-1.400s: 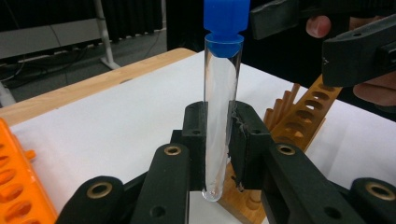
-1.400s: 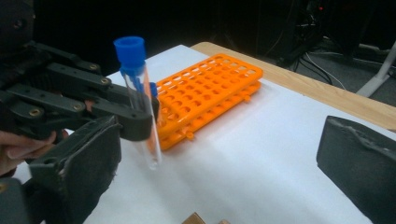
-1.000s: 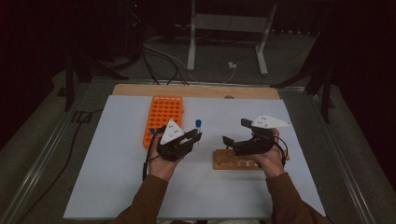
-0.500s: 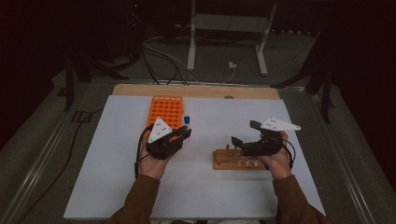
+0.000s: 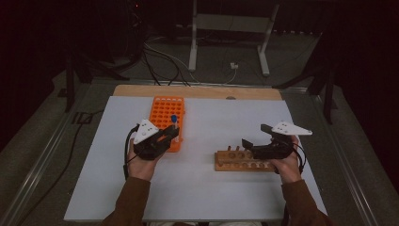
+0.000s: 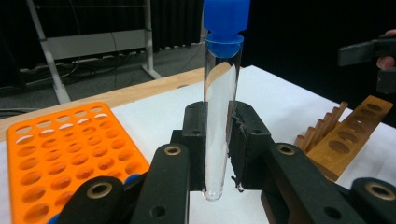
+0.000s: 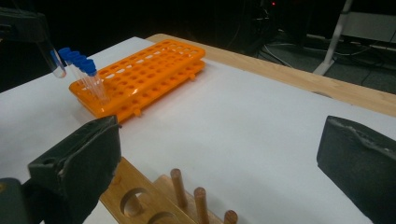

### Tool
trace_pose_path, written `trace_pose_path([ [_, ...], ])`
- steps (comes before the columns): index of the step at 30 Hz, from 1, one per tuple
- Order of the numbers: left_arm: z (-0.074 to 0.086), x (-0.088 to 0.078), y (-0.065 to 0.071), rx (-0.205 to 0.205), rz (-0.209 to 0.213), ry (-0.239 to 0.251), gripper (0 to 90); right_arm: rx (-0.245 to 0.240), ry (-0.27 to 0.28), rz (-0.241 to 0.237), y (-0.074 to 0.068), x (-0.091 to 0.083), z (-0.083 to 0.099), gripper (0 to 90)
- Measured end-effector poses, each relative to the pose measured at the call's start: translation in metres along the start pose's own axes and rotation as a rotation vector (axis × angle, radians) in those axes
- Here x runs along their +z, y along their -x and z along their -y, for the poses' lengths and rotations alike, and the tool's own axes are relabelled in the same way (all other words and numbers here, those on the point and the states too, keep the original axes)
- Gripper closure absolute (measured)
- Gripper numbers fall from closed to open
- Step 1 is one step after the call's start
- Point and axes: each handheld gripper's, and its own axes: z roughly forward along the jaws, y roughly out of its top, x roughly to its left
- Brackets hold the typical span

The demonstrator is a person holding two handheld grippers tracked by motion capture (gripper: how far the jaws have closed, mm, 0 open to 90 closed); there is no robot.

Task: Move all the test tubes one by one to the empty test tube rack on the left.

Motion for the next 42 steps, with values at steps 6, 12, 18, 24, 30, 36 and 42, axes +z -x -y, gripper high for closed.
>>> trace_pose_path([
  [6,0.002,-0.012,-0.01,-0.014,-0.031,0.013,78.3,0.01,0.009,0.01,0.005,-0.006,0.006,0.0],
  [12,0.005,-0.023,-0.02,-0.029,-0.066,0.025,78.3,0.02,0.012,0.022,0.011,-0.013,0.012,0.0],
  [18,0.008,-0.034,-0.031,-0.041,-0.106,0.034,78.3,0.029,0.018,0.03,0.014,-0.017,0.017,0.0],
  [24,0.013,-0.039,-0.039,-0.041,-0.153,0.028,78.3,0.038,0.017,0.037,0.017,-0.02,0.022,0.0],
  [30,0.023,-0.036,-0.046,-0.058,-0.186,0.016,78.2,0.043,0.023,0.044,0.019,-0.023,0.023,0.0],
  [36,0.032,-0.032,-0.053,-0.064,-0.207,0.008,78.2,0.048,0.023,0.047,0.02,-0.025,0.025,0.0],
  [42,0.04,-0.027,-0.057,-0.067,-0.221,-0.004,78.1,0.049,0.023,0.048,0.021,-0.025,0.026,0.0],
])
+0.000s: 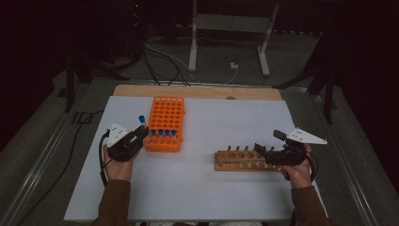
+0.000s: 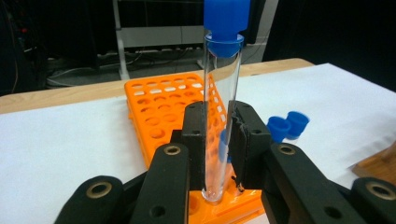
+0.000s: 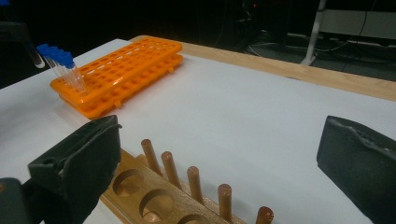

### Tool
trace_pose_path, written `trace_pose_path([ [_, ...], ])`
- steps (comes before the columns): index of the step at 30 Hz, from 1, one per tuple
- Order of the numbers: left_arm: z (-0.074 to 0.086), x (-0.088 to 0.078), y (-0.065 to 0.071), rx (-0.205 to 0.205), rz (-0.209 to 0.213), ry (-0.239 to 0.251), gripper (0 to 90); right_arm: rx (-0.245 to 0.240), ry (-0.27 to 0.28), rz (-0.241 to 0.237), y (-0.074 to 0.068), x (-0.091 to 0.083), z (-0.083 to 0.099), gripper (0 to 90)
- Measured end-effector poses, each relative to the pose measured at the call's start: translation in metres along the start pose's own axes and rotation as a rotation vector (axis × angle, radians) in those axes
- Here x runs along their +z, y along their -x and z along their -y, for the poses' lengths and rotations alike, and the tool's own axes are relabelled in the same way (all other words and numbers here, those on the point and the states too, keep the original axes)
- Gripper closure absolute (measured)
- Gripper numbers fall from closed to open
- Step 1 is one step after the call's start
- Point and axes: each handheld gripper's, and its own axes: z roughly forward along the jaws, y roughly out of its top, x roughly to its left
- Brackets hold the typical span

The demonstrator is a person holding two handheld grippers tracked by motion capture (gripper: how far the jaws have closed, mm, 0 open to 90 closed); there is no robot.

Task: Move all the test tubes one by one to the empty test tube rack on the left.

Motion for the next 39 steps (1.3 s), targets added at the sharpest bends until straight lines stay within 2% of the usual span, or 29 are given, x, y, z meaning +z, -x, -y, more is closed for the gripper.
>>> trace_pose_path([
  [9,0.008,0.011,-0.002,0.016,0.0,-0.027,78.1,0.0,-0.003,-0.002,0.0,0.001,0.001,0.0],
  [23,0.017,0.019,-0.005,0.017,-0.006,-0.063,78.1,-0.001,-0.009,-0.004,-0.001,0.003,0.002,0.0],
  [29,0.018,0.019,-0.006,0.021,-0.004,-0.06,78.0,-0.003,-0.011,-0.004,-0.001,0.003,0.003,0.0],
  [35,0.018,0.021,-0.007,0.028,-0.018,-0.06,78.0,-0.004,-0.013,-0.006,-0.002,0.004,0.003,0.0],
  [39,0.021,0.024,-0.007,0.043,-0.028,-0.082,78.0,-0.005,-0.014,-0.008,-0.002,0.005,0.003,0.0],
])
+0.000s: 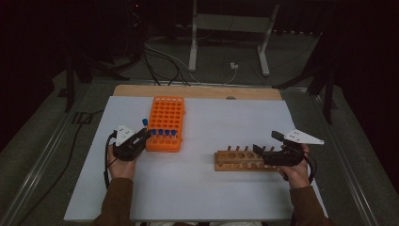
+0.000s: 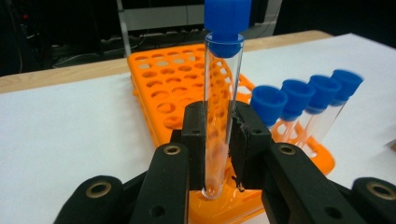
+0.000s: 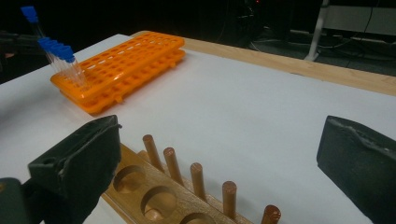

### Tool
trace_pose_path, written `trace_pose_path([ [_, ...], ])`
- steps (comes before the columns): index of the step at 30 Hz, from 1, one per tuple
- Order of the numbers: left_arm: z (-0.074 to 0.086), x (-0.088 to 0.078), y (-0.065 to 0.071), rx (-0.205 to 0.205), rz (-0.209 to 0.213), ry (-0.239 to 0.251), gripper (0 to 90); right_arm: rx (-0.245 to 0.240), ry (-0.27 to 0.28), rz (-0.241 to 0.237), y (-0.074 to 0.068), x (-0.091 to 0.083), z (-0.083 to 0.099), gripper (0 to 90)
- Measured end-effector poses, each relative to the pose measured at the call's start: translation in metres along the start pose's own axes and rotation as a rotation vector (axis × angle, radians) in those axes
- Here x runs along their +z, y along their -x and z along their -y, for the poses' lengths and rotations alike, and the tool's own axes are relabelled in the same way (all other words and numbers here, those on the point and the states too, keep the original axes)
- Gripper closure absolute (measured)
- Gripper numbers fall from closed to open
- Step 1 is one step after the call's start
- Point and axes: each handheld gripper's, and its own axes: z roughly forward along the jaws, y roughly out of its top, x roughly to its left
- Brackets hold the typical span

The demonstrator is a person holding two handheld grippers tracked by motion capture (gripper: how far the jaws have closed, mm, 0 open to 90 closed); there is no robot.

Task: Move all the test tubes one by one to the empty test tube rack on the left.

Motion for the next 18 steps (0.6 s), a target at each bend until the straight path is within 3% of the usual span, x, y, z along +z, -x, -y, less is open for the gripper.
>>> trace_pose_path([
  [8,0.011,0.008,0.002,0.03,-0.012,-0.081,78.0,0.002,-0.005,-0.004,0.0,0.0,0.001,0.0],
  [18,0.014,0.01,0.004,0.05,-0.023,-0.122,78.0,-0.001,-0.004,-0.004,-0.001,-0.001,0.002,0.0],
])
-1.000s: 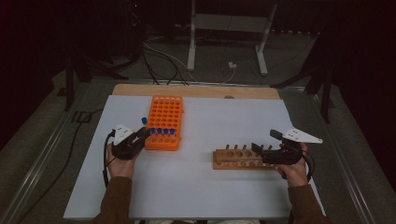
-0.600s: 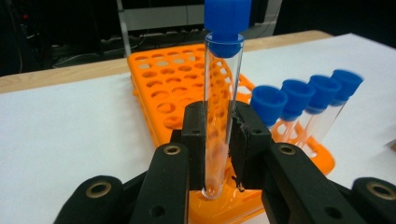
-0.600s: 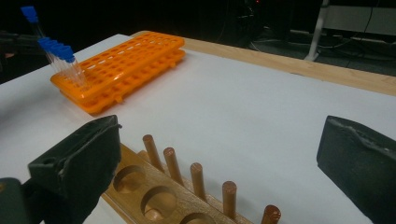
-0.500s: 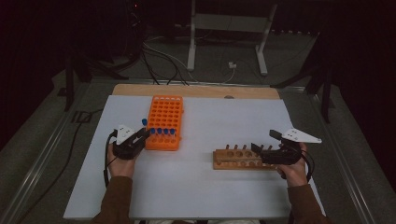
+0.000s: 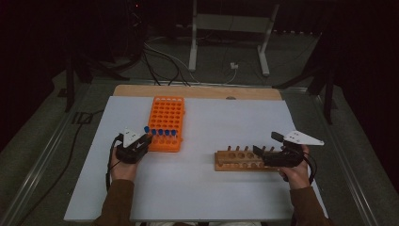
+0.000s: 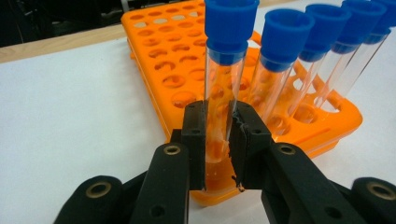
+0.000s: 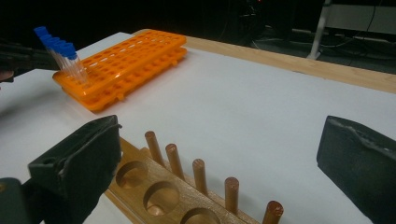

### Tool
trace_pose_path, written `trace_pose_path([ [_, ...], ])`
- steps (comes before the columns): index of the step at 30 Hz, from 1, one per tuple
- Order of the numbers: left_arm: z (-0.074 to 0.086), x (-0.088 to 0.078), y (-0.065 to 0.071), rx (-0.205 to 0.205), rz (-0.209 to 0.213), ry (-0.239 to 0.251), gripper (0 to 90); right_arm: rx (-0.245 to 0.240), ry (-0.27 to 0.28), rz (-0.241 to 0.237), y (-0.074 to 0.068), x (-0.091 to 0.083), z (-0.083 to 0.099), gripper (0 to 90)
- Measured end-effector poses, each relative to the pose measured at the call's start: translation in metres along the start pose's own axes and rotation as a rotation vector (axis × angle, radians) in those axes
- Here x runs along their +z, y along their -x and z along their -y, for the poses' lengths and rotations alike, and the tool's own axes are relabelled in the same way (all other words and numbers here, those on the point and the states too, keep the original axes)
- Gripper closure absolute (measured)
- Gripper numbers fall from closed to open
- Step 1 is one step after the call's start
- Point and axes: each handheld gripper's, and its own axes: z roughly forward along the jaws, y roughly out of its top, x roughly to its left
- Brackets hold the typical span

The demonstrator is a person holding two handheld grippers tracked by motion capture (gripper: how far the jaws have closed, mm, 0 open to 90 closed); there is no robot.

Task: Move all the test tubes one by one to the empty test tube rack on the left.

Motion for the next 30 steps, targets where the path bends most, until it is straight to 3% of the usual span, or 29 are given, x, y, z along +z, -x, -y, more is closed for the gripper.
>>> trace_pose_path([
  [3,0.002,0.002,0.001,0.007,-0.005,-0.014,77.9,0.0,-0.001,0.0,0.0,0.0,0.001,0.0],
  [15,0.004,0.001,-0.002,-0.032,0.012,-0.009,76.8,-0.001,0.0,-0.002,-0.001,-0.001,0.003,0.0],
  [18,0.003,0.0,-0.001,-0.035,-0.008,-0.013,68.3,0.0,0.002,-0.002,0.0,-0.001,0.004,0.0],
  [22,0.003,-0.007,-0.003,-0.051,0.003,-0.001,58.0,-0.001,0.012,-0.002,0.0,-0.003,0.004,0.0],
  [30,-0.002,-0.033,-0.008,-0.086,-0.012,0.087,48.2,0.0,0.025,-0.004,-0.001,-0.005,0.005,0.0],
])
